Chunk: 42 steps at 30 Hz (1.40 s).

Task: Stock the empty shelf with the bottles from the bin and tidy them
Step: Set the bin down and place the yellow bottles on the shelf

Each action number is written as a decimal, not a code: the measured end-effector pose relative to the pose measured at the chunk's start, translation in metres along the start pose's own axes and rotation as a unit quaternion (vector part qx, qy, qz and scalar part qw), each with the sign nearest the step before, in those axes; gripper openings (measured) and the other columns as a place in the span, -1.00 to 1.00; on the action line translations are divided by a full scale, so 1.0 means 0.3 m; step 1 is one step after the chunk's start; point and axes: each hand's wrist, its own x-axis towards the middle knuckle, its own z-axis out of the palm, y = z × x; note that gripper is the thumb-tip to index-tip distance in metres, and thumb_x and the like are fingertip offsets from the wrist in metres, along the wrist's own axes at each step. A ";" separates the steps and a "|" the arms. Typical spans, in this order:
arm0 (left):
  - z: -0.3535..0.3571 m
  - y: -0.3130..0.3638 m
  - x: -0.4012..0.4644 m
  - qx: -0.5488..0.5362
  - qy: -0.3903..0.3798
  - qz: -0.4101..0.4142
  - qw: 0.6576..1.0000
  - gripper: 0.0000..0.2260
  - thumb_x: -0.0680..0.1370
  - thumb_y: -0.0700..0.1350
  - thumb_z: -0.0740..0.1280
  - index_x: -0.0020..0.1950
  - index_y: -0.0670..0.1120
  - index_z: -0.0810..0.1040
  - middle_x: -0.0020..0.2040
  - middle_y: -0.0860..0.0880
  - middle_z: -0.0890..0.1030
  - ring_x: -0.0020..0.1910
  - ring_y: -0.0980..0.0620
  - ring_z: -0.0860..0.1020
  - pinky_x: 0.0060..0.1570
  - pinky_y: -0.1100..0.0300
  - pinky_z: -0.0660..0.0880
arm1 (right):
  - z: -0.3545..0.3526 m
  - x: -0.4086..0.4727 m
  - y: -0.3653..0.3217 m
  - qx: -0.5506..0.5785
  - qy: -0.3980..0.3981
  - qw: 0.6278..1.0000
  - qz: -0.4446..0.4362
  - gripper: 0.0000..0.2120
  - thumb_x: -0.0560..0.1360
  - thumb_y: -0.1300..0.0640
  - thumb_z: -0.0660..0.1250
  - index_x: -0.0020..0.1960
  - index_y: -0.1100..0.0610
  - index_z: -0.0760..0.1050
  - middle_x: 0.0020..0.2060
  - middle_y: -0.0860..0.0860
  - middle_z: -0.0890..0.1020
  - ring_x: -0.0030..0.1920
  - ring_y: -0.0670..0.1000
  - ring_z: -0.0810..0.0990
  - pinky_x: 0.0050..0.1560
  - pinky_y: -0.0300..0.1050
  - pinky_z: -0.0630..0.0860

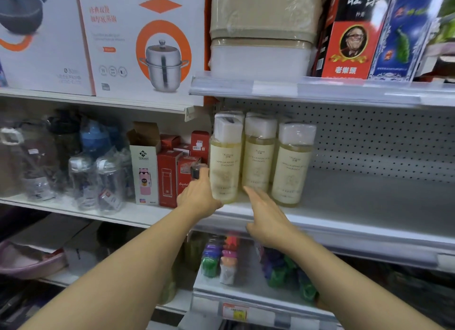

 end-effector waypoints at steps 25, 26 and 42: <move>0.374 0.092 -0.506 0.025 -0.041 -0.187 0.981 -0.37 0.43 0.04 0.44 0.39 -0.07 0.21 0.19 -0.16 0.53 0.17 -0.19 0.50 0.12 -0.04 0.47 | 0.174 -0.321 0.357 0.014 -0.118 0.989 -0.091 -0.29 0.47 0.20 0.35 0.51 0.08 0.08 0.40 0.13 0.27 0.39 0.16 0.27 0.36 -0.01 0.31; 0.405 0.090 -0.528 0.026 -0.046 -0.190 0.980 -0.37 0.43 0.04 0.44 0.38 -0.07 0.21 0.19 -0.17 0.52 0.17 -0.20 0.50 0.12 -0.05 0.47 | 0.197 -0.338 0.376 0.012 -0.133 0.987 -0.091 -0.29 0.47 0.19 0.35 0.52 0.09 0.08 0.40 0.14 0.26 0.39 0.17 0.27 0.37 -0.01 0.29; 0.920 -0.099 -0.784 0.000 -0.213 -0.239 0.948 -0.35 0.48 0.00 0.43 0.45 -0.03 0.16 0.26 -0.16 0.48 0.21 -0.19 0.48 0.13 -0.06 0.47 | 0.658 -0.582 0.644 0.010 -0.268 0.963 0.001 -0.27 0.46 0.25 0.36 0.51 0.09 0.07 0.41 0.17 0.25 0.40 0.20 0.25 0.33 0.02 0.34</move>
